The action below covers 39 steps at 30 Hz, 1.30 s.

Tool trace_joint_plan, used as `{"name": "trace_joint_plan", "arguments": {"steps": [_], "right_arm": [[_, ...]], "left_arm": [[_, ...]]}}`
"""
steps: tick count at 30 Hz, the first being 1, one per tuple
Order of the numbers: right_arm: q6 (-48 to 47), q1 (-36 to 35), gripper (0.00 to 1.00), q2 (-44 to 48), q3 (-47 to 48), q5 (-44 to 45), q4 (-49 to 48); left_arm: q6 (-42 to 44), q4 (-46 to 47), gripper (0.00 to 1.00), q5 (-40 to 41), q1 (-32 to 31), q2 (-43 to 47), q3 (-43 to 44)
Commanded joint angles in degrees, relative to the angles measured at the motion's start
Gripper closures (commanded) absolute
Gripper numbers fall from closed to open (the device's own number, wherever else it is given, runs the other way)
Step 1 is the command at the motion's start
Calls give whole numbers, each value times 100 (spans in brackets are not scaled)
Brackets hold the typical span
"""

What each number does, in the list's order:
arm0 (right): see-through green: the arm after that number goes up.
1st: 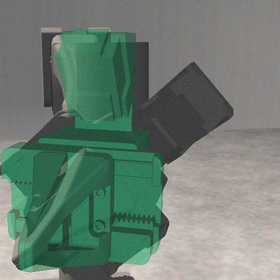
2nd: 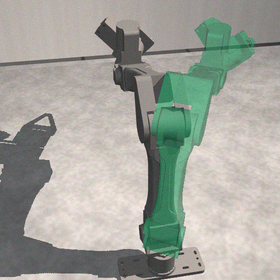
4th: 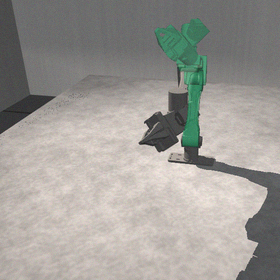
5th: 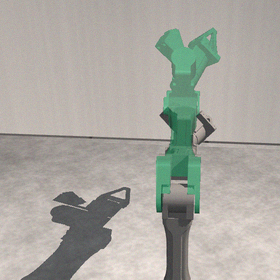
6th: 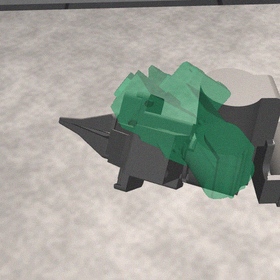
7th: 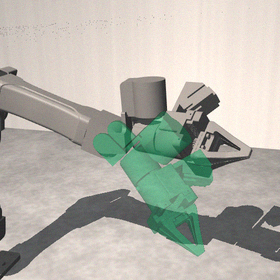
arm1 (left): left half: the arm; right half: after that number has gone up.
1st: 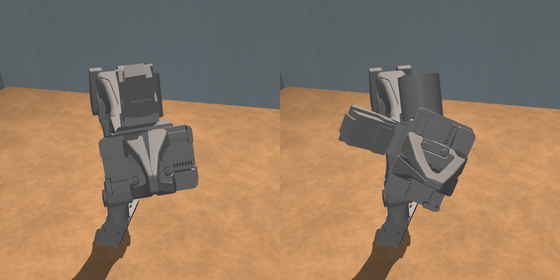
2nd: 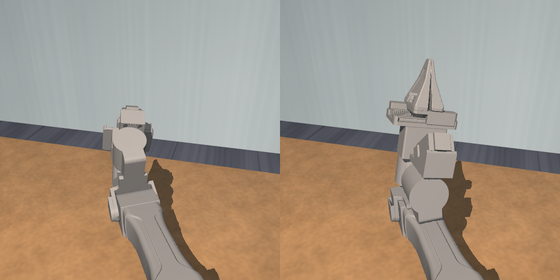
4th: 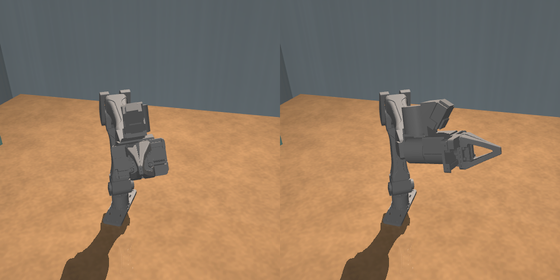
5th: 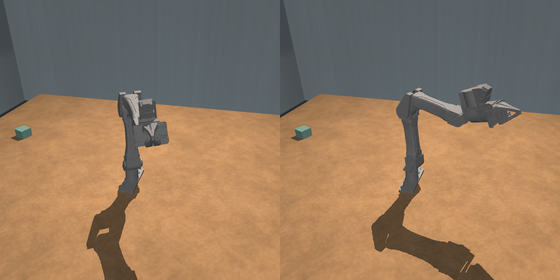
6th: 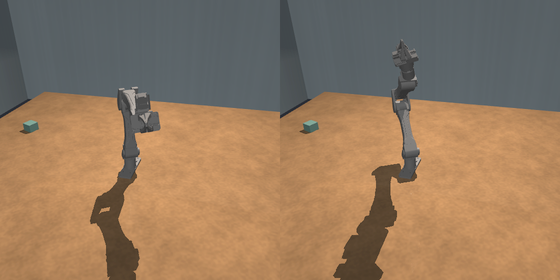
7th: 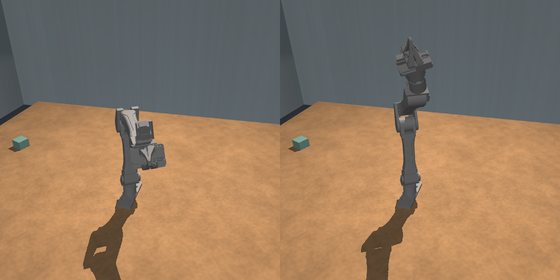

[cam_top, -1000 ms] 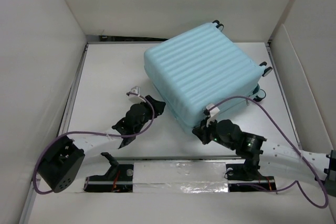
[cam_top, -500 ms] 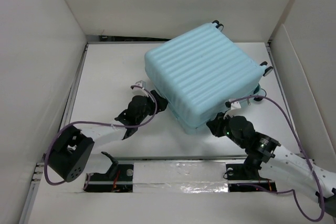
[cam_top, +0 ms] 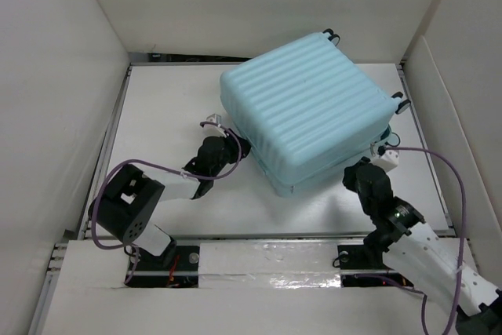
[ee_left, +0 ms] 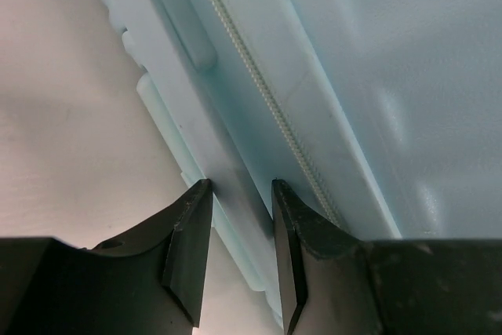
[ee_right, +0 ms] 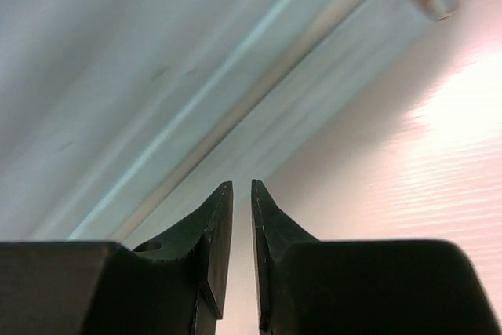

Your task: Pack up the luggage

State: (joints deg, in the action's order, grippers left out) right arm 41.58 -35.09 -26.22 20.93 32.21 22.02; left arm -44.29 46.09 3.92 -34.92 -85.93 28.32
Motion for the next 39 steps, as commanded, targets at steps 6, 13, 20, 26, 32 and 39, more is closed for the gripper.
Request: {"name": "trace_joint_plan", "arguments": {"steps": [6,13,20,26,32,39], "right_arm": [[-870,2153,81,-946,325,-292,-1523],[-1372,3798,80,-2324,481,-2497,-2992],[-1600,3588,80,-4206,1650,-4169,-3915],[-1917,3158,79,-5024,2451,-4794,-4126],[-1865,3394,77,-5296,2740,-4863,-4478],[-1777,3466,61,-4299,1866,-5146,-4241]], "left_arm": [[193,647,100,398,11,-126,-18],[167,1025,100,451,-58,190,-756],[-123,1315,100,469,-305,629,-1635],[-158,1008,100,776,-666,1138,-1812],[-177,78,84,900,-674,2000,-1611],[-369,49,35,320,-16,1581,-742]]}}
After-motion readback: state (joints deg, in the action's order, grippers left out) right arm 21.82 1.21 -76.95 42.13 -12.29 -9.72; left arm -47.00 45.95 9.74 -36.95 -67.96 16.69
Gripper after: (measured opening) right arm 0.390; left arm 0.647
